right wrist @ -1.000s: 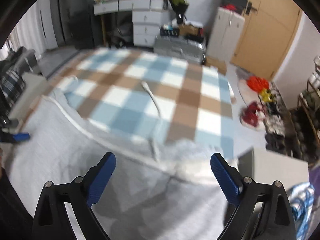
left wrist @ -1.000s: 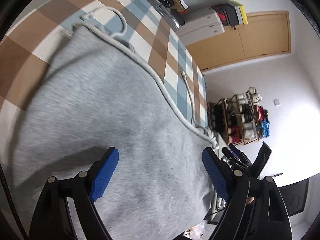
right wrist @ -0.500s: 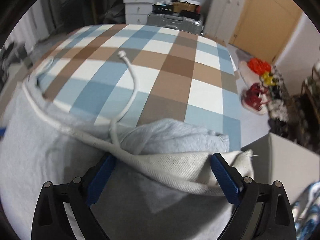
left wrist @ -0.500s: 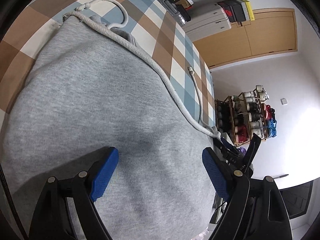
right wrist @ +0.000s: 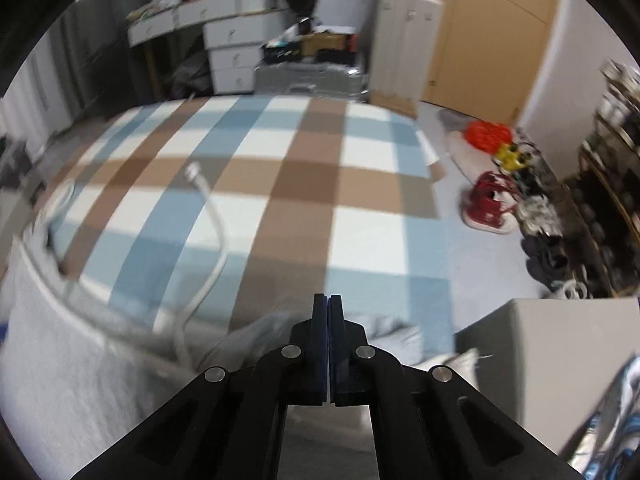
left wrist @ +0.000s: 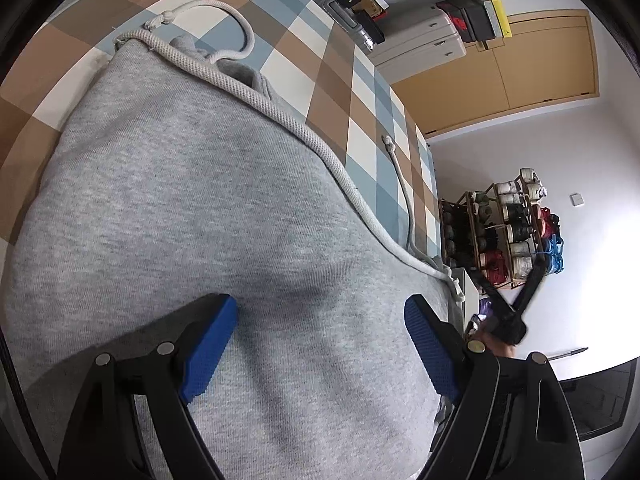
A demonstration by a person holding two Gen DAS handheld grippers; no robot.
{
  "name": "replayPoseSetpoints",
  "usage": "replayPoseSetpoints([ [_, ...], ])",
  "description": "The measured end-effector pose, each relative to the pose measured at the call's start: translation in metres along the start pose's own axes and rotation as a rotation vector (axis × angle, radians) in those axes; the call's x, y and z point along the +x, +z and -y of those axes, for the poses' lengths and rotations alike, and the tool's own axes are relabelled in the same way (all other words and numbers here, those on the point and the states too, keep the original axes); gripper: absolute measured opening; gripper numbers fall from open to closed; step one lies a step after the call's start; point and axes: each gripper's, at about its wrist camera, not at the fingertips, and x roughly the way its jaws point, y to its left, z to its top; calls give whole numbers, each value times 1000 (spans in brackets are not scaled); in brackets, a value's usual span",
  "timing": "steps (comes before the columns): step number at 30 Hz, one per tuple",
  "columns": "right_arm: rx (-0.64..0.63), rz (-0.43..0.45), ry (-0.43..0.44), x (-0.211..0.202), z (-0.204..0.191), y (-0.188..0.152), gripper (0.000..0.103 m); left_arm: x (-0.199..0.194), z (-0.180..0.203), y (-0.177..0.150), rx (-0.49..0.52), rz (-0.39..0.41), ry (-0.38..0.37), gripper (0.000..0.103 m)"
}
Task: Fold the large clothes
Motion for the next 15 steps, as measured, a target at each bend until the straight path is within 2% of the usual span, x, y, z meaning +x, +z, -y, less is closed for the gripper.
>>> replayPoseSetpoints([
  [1, 17, 23, 4, -8, 4, 2, 5, 0, 0, 0, 1, 0, 2, 82],
  [2, 38, 43, 19, -18, 8, 2, 14, 0, 1, 0, 6, 0, 5, 82],
  [3, 62, 56, 53, -33, 12, 1, 32, 0, 2, 0, 14, 0, 8, 82],
  [4, 74, 67, 78, -44, 13, -2, 43, 1, 4, 0, 22, 0, 12, 82],
  [5, 82, 83, 94, -55, 13, -4, 60, 1, 5, -1, 30, -1, 14, 82],
  [6, 87, 115, 115, -75, 11, -12, 69, 1, 7, -2, 42, -4, 18, 82],
  [7, 90, 132, 131, -89, 7, -18, 73, 1, 9, -2, 55, -8, 19, 82],
  [9, 100, 138, 180, -114, -4, -32, 93, 2, 13, -5, 75, -9, -2, 82],
  [12, 63, 88, 232, -131, -35, -49, 98, -1, 23, -16, 135, -30, -19, 82],
  [15, -41, -43, 267, -127, -90, -64, 98, -1, 38, -32, 232, -90, -64, 82],
])
